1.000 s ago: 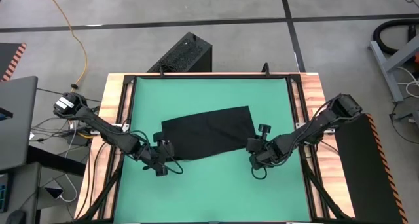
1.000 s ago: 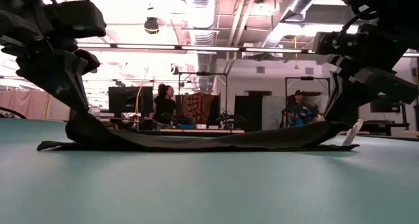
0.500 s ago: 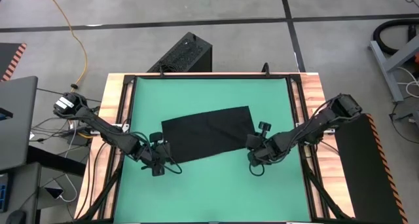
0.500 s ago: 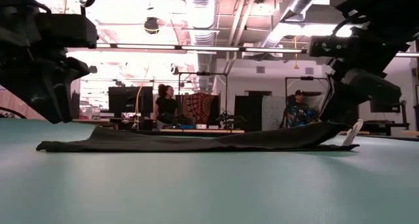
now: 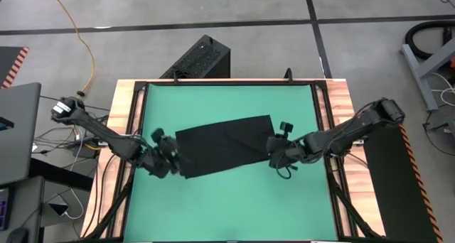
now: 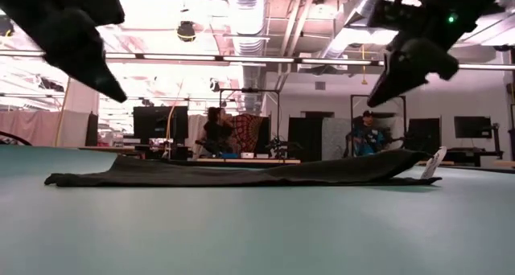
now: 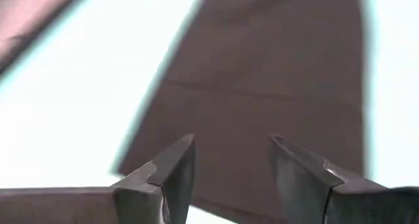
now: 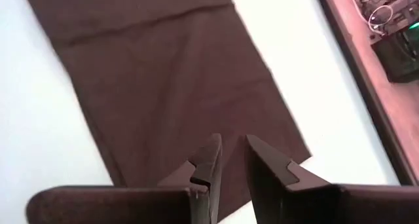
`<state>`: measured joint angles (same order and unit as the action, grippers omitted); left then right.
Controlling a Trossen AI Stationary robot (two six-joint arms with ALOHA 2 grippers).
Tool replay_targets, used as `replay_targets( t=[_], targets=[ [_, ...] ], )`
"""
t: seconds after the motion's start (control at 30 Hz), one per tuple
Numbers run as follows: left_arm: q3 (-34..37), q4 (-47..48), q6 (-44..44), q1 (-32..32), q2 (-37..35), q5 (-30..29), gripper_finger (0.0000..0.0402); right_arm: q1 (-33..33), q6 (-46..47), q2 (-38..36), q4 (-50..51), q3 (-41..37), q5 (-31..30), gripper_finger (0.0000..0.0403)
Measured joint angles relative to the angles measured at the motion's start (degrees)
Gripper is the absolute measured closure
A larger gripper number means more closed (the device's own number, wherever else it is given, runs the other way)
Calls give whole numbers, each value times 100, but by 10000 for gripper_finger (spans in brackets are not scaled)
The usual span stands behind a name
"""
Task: Roll towel
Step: Roll the black towel
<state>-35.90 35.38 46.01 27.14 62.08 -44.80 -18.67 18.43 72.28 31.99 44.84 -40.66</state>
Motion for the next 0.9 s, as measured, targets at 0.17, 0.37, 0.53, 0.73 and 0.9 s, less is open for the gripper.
replay_targets(
  t=[0.17, 0.37, 0.53, 0.73, 0.9],
  targets=[
    [633, 264, 887, -718, -471, 278, 223, 242, -80, -150, -62, -2, 0, 313],
    [1073, 114, 1752, -1102, -504, 844, 224, 312, -188, 170, -75, -7, 2, 313],
    [1052, 57, 2014, -1177, -556, 704, 224, 308, -203, 528, -79, -11, 5, 313],
    [1078, 72, 2097, -1499, -497, 732, 224, 307, -201, 894, -97, -13, 9, 314],
    [1080, 63, 2118, -1826, -372, 756, 224, 307, -201, 951, -97, -13, 11, 314]
  ],
)
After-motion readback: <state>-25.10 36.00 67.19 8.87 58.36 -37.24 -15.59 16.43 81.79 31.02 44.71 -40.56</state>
